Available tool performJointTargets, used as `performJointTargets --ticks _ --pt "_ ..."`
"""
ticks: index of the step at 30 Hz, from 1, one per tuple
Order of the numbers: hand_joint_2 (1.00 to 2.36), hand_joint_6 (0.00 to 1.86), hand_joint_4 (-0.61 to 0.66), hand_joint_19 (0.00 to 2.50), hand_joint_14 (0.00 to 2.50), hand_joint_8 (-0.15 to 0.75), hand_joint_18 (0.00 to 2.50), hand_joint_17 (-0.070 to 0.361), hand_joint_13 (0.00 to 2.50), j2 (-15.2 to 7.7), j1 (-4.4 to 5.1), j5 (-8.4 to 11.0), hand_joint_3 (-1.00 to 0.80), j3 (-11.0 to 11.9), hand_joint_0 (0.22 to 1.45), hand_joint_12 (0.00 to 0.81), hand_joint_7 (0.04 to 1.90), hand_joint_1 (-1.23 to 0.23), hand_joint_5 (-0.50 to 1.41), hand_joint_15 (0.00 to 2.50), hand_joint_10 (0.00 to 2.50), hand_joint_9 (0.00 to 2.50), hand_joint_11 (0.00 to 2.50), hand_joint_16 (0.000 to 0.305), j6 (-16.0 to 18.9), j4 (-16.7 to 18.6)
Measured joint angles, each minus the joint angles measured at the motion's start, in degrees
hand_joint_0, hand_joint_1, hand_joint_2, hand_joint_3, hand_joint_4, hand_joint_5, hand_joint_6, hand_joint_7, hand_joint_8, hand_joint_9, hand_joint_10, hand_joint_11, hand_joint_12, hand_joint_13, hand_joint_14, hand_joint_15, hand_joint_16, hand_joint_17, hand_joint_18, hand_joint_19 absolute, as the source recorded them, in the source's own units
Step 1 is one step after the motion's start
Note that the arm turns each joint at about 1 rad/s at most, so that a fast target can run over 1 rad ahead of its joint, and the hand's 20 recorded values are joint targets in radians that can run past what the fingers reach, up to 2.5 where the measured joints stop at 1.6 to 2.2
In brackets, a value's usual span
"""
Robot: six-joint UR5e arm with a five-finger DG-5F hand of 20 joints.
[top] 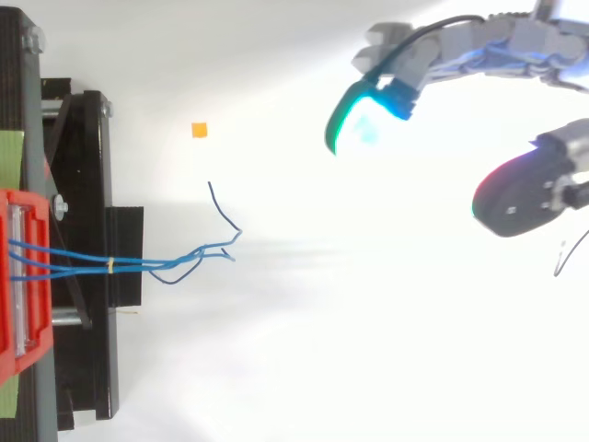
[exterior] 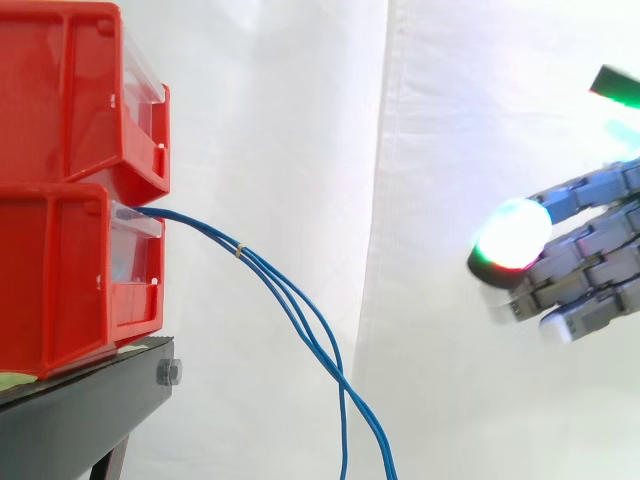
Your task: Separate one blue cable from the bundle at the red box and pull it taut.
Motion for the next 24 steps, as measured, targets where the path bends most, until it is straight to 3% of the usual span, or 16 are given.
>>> performJointTargets --ticks 5,14,18,24 --pt "1.0 0.5 0.21 0.31 0.0 0.248 0.05 0.095 0.02 -3.3 0.25 -0.03 -0.47 2.1 0.57 0.29 0.77 -0.59 -0.25 0.03 0.0 0.22 0.0 0.042 0.1 1.0" --pt "1.0 0.5 0.2 0.3 0.0 0.248 0.05 0.095 0.03 -7.1 0.88 0.69 -0.47 3.7 0.57 0.291 0.77 -0.59 -0.25 0.03 0.0 0.23 0.0 0.042 -0.2 6.0" --pt "1.0 0.5 0.2 0.3 0.0 0.248 0.05 0.095 0.03 -9.6 0.93 0.7 -0.47 5.9 0.57 0.291 0.78 -0.58 -0.25 0.03 0.0 0.23 0.0 0.042 -0.2 6.9" --pt "1.0 0.5 0.2 0.31 0.0 0.247 0.05 0.095 0.03 -10.5 0.95 0.78 -0.47 7.2 0.57 0.291 0.77 -0.58 -0.25 0.04 0.0 0.24 0.0 0.042 -1.0 7.0"
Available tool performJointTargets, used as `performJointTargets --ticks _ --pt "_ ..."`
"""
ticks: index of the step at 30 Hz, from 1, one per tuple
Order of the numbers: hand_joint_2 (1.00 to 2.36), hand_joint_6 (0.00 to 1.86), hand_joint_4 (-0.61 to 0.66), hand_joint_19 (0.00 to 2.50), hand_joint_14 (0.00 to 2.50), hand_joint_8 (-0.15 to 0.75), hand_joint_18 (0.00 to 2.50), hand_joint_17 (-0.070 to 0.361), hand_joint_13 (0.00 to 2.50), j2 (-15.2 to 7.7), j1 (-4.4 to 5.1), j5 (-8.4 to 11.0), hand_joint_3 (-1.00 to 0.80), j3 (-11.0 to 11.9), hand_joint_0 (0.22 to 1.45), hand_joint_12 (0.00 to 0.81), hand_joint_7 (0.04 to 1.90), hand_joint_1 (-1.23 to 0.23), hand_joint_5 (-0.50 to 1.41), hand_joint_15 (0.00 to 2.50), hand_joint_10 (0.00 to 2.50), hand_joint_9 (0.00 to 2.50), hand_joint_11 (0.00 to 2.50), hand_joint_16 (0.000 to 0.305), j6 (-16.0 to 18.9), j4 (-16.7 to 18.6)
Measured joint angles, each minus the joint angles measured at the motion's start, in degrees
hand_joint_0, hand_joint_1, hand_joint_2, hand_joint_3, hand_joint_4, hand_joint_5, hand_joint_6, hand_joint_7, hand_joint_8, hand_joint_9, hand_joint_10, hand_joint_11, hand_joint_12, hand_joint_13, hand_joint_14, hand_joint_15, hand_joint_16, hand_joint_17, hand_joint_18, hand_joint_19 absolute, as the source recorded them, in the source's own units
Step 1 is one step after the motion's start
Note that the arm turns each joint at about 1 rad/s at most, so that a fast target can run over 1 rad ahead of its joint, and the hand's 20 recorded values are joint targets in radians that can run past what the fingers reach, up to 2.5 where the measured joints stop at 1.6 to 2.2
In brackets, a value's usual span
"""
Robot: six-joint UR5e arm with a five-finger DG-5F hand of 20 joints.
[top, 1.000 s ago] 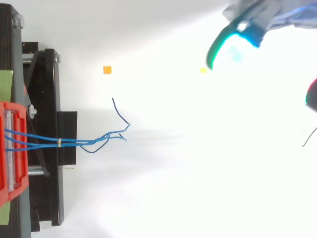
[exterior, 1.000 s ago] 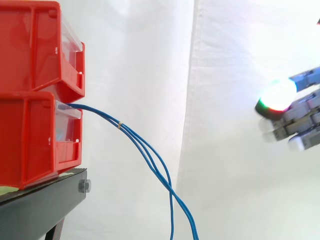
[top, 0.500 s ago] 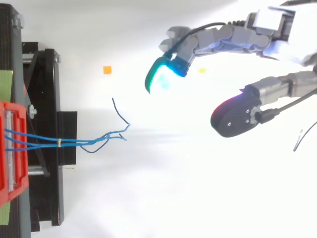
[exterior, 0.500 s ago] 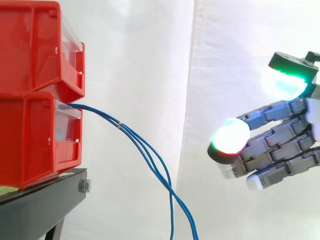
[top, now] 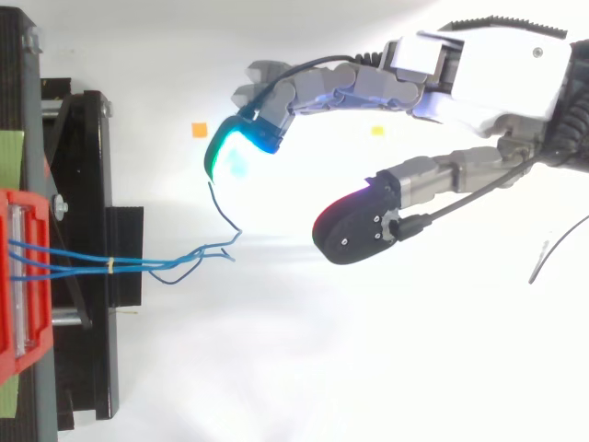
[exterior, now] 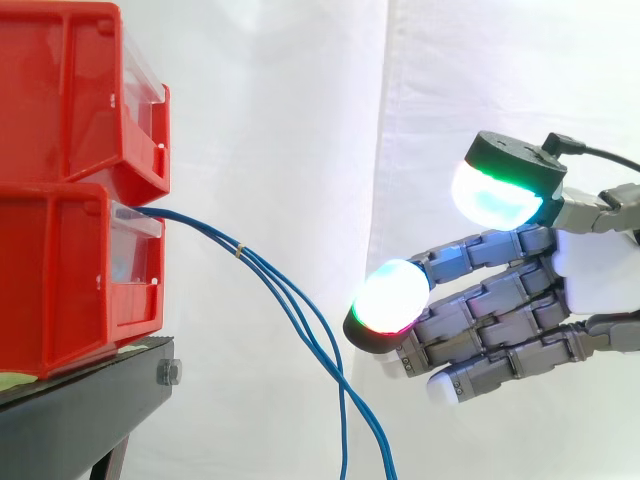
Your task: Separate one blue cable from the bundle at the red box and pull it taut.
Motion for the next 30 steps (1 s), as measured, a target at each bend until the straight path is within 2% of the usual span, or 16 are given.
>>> performJointTargets --ticks 6,10,12,14,20,25,30 --pt "1.0 0.5 0.2 0.31 0.0 0.247 0.06 0.095 0.04 -0.4 0.01 0.03 -0.47 0.1 0.57 0.291 0.77 -0.58 -0.25 0.03 0.0 0.25 0.0 0.042 -2.3 1.6" --pt "1.0 0.5 0.2 0.31 0.0 0.248 0.06 0.095 0.04 -2.2 0.05 -0.02 -0.47 0.7 0.57 0.292 0.78 -0.58 -0.25 0.04 0.0 0.25 0.01 0.042 -2.6 2.3" --pt "1.0 0.5 0.2 0.31 0.0 0.249 0.06 0.095 0.04 -3.6 0.02 -0.21 -0.47 1.6 0.57 0.293 0.78 -0.58 -0.25 0.04 0.0 0.25 0.01 0.042 -2.1 2.6" --pt "1.0 0.5 0.2 0.31 0.0 0.25 0.06 0.095 0.04 -5.5 -0.02 -0.8 -0.47 3.5 0.57 0.294 0.78 -0.58 -0.25 0.04 0.0 0.26 0.02 0.042 -1.1 2.7" --pt "1.0 0.5 0.2 0.31 0.0 0.25 0.06 0.095 0.04 -8.9 -0.02 -1.99 -0.48 7.1 0.57 0.296 0.77 -0.58 -0.24 0.04 0.0 0.26 0.02 0.042 -0.1 3.0" --pt "1.0 0.5 0.21 0.31 0.0 0.253 0.06 0.096 0.04 -11.2 -0.22 -2.78 -0.5 8.6 0.56 0.3 0.79 -0.59 -0.24 0.04 0.0 0.26 0.05 0.043 1.2 4.8" --pt "1.0 0.5 0.22 0.31 0.0 0.256 0.08 0.097 0.05 -11.8 -0.32 -3.72 -0.5 10.1 0.56 0.301 0.83 -0.61 -0.23 0.05 0.0 0.29 0.08 0.043 2.5 5.1"
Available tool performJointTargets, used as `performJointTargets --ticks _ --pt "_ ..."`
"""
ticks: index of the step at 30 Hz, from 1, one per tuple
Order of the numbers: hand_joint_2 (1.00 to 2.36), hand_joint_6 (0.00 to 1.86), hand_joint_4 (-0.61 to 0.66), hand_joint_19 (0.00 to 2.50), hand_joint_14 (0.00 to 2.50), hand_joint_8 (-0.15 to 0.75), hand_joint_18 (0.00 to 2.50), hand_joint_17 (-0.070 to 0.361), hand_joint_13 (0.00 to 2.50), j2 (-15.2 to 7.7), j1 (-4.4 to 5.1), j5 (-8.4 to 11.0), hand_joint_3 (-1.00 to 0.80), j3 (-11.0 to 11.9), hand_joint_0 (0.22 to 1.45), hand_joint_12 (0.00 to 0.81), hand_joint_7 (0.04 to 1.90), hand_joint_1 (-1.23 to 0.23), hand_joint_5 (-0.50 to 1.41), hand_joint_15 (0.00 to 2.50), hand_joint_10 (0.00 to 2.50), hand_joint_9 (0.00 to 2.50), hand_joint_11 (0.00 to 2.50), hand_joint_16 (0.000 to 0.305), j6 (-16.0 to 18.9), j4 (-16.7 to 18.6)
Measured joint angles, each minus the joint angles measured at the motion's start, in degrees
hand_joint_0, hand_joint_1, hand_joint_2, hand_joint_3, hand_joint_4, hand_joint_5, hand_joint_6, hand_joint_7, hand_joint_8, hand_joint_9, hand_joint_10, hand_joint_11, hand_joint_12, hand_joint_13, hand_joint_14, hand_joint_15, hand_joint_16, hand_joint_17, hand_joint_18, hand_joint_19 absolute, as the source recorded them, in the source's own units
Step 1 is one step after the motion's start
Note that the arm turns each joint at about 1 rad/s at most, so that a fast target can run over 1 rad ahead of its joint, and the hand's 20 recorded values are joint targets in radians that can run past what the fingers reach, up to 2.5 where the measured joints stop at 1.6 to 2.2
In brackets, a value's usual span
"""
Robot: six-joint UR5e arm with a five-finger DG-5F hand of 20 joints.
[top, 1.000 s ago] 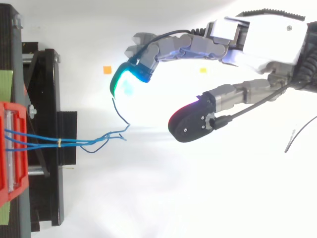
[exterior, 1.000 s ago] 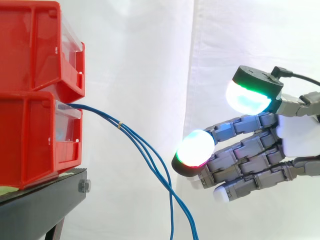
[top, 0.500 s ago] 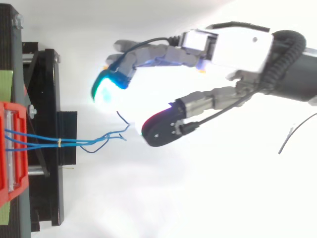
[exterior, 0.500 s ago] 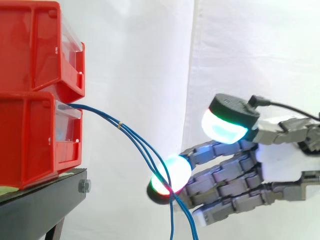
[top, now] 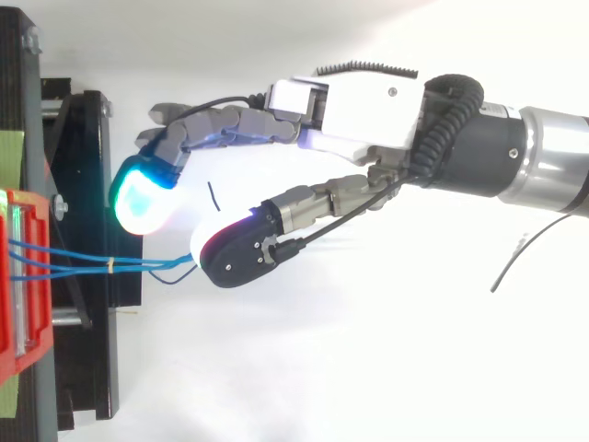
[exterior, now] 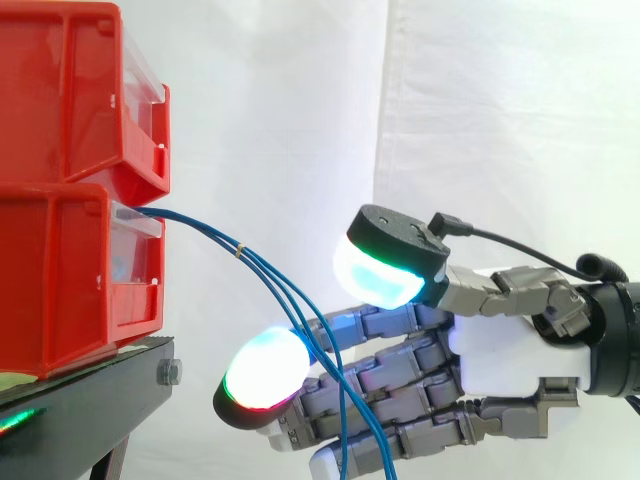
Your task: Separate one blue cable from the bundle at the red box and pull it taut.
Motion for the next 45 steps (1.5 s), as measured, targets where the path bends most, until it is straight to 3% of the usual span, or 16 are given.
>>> performJointTargets --ticks 6,11,15,24,31,45 --pt "1.0 0.5 0.23 0.33 0.0 0.254 0.11 0.096 0.08 -0.1 -0.17 -1.5 -0.5 0.6 0.56 0.301 0.87 -0.67 -0.23 0.06 0.0 0.31 0.1 0.043 0.4 -0.2" --pt "1.0 0.5 0.24 0.33 0.0 0.253 0.13 0.097 0.09 -0.2 -1.0 -4.82 -0.5 0.7 0.56 0.301 0.88 -0.7 -0.22 0.06 0.0 0.32 0.11 0.043 1.6 0.9" --pt "1.0 0.5 0.24 0.33 0.0 0.252 0.14 0.097 0.1 -1.1 -1.35 -6.06 -0.5 0.7 0.56 0.302 0.88 -0.7 -0.22 0.07 0.0 0.33 0.11 0.043 3.4 1.6" --pt "1.0 0.5 0.24 0.34 0.0 0.252 0.14 0.097 0.11 -2.4 -1.6 -6.44 -0.5 0.8 0.55 0.304 0.88 -0.66 -0.22 0.08 0.0 0.33 0.12 0.043 5.2 3.2" --pt "1.0 0.5 0.24 0.34 0.0 0.252 0.15 0.097 0.11 -3.3 -2.45 -7.14 -0.5 0.9 0.55 0.304 0.91 -0.67 -0.22 0.08 0.0 0.33 0.13 0.043 6.6 4.5" --pt "1.0 0.5 0.25 0.35 0.0 0.256 0.17 0.096 0.13 -3.3 -2.42 -7.95 -0.5 3.0 0.56 0.302 0.97 -0.67 -0.2 0.08 0.0 0.36 0.15 0.043 7.5 2.7"
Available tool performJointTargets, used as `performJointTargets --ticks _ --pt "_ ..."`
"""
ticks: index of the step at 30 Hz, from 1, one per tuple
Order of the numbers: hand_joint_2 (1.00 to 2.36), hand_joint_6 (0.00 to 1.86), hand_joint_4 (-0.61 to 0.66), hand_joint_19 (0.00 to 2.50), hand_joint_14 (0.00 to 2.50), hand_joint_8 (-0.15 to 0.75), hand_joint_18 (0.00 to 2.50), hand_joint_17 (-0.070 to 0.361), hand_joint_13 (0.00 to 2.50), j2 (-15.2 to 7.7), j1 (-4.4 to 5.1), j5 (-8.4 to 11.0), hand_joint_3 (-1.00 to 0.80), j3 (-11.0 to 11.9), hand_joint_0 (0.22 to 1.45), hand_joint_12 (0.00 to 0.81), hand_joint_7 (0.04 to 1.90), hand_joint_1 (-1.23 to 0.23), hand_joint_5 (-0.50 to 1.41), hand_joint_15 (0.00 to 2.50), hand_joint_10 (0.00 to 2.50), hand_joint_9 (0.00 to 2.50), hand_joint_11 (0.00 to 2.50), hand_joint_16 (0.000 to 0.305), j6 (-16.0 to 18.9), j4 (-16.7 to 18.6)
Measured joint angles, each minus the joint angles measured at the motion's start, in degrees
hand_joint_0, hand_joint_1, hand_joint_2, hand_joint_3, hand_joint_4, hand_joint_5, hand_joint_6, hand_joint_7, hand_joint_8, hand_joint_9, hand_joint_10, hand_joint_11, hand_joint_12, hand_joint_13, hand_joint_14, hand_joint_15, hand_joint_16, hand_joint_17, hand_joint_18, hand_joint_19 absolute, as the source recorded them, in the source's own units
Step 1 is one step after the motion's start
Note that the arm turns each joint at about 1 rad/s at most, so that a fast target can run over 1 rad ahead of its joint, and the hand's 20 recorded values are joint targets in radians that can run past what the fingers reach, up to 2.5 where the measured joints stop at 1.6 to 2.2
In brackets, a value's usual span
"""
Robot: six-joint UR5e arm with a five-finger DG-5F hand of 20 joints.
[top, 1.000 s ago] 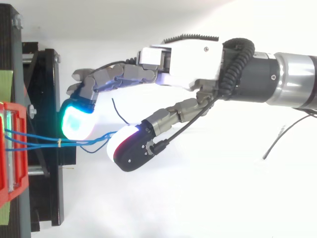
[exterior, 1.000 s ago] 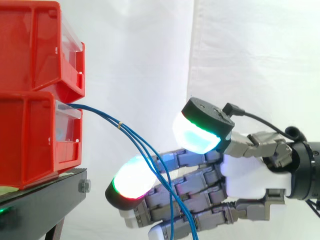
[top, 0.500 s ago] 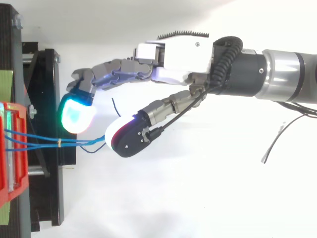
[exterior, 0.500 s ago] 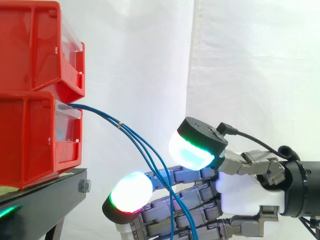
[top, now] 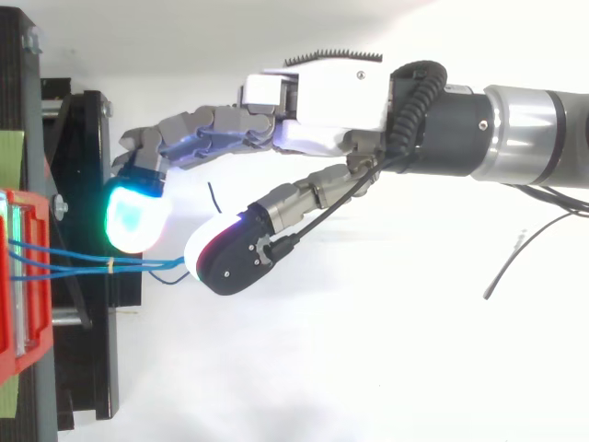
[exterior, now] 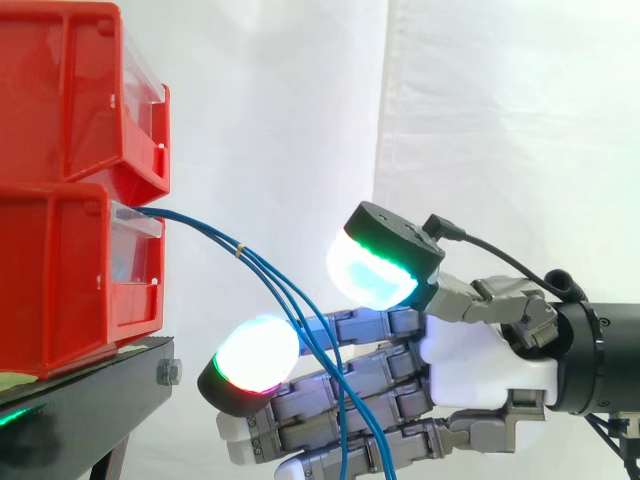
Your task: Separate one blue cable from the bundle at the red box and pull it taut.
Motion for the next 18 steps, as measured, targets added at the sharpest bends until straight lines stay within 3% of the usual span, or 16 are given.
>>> performJointTargets --ticks 11,18 --pt "1.0 0.5 0.25 0.34 0.0 0.263 0.18 0.096 0.14 -1.3 0.36 -0.52 -0.5 0.4 0.56 0.303 0.98 -0.66 -0.19 0.08 0.01 0.38 0.16 0.043 -0.3 0.4" --pt "1.0 0.5 0.26 0.35 0.0 0.268 0.2 0.095 0.15 -1.3 0.16 -1.67 -0.5 2.0 0.56 0.302 1.05 -0.67 -0.18 0.09 0.01 0.41 0.19 0.042 -0.1 -1.8"
